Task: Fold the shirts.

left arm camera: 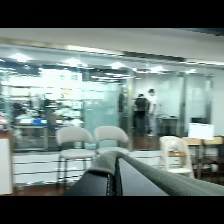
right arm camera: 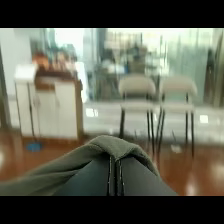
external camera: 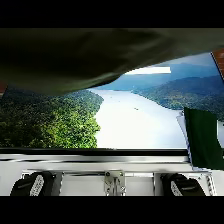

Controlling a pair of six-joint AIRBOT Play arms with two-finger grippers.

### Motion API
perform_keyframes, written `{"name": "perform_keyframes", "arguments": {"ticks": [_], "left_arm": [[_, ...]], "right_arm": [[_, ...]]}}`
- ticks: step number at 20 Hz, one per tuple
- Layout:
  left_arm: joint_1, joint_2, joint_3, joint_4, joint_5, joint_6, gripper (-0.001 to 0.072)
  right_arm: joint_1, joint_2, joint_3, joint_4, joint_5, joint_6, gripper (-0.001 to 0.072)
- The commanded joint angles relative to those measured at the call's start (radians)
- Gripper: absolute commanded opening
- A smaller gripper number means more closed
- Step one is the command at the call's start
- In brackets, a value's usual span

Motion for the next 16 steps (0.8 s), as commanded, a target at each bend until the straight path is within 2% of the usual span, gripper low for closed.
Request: {"name": "perform_keyframes", "arguments": {"ticks": [1, 5, 10, 13, 14, 16], "left_arm": [[0.013, 0.031, 0.103, 0.226, -0.271, -0.172, 0.0035], [0.013, 0.029, -0.003, 0.280, -0.463, -0.172, 0.0035], [0.013, 0.031, -0.314, 0.279, -0.559, -0.101, 0.0035], [0.013, 0.026, -0.560, 0.279, -0.515, -0.100, 0.0035], [0.013, 0.015, -0.642, 0.279, -0.463, -0.086, 0.0035], [0.013, -0.041, -0.808, 0.278, -0.293, -0.052, 0.0035]], "right_arm": [[0.000, 0.109, 0.033, -0.014, 0.016, 0.058, 0.0055], [0.000, 0.099, 0.033, -0.112, 0.163, 0.059, 0.0056], [0.000, -0.032, 0.027, -0.248, 0.516, 0.058, 0.0056], [0.000, -0.155, -0.076, -0.235, 0.636, 0.060, 0.0056], [0.001, -0.202, -0.139, -0.224, 0.620, 0.071, 0.0056], [0.001, -0.306, -0.281, -0.214, 0.474, 0.092, 0.0055]]}}
